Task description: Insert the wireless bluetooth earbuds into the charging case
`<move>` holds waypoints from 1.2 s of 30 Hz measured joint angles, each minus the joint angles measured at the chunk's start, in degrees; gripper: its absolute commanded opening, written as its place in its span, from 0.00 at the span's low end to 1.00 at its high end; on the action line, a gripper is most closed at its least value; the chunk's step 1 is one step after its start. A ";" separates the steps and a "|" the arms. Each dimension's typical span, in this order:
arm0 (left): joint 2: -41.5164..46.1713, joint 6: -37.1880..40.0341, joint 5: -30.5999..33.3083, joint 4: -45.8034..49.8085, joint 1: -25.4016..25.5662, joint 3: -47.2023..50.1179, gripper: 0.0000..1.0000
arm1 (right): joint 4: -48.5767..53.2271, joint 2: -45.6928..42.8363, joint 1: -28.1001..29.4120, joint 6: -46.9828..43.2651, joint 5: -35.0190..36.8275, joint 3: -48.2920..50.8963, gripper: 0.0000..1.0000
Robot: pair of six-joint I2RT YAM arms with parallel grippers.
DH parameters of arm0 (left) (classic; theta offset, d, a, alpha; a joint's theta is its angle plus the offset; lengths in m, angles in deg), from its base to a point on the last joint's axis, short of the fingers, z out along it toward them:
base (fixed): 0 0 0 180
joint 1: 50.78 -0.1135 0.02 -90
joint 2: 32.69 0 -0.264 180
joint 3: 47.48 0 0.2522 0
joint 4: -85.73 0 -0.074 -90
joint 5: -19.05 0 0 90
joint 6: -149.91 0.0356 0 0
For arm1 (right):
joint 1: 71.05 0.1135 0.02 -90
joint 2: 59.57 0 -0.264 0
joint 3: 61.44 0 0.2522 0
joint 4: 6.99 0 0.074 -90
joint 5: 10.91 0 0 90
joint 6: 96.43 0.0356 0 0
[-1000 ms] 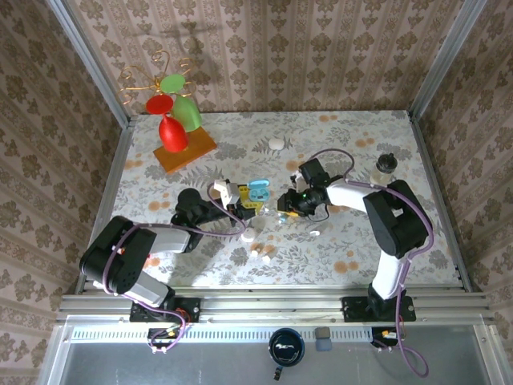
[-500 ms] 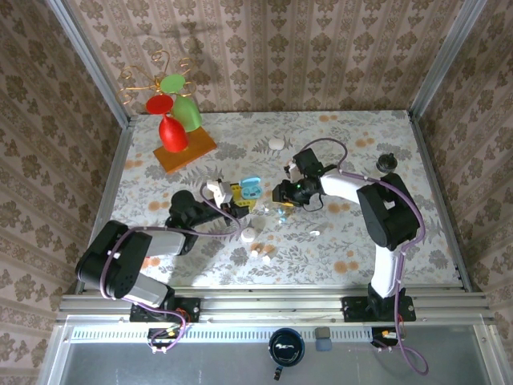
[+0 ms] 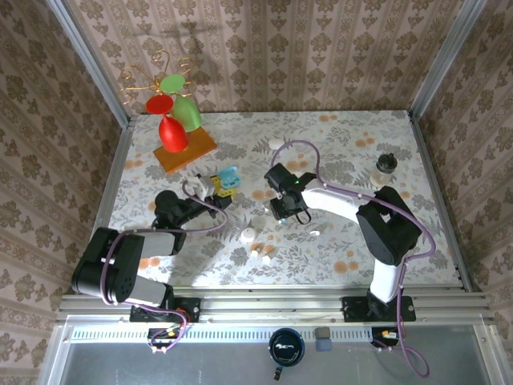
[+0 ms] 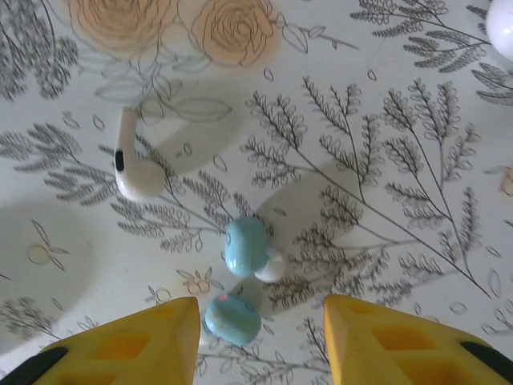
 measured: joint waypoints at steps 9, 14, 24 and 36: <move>1.36 1.70 0.52 0.00 -5.97 0.00 0.38 | 6.19 7.93 7.30 0.04 16.06 -7.91 0.45; 1.70 1.84 0.52 0.02 -6.45 0.00 0.38 | 8.07 11.10 9.01 -0.33 19.06 -10.12 0.44; 1.81 2.03 0.28 0.02 -6.45 0.02 0.38 | 8.74 14.23 8.72 -2.75 21.09 -11.93 0.40; 1.79 2.03 -0.70 0.00 -6.45 0.00 0.38 | 8.68 14.82 8.41 -3.37 21.11 -12.02 0.32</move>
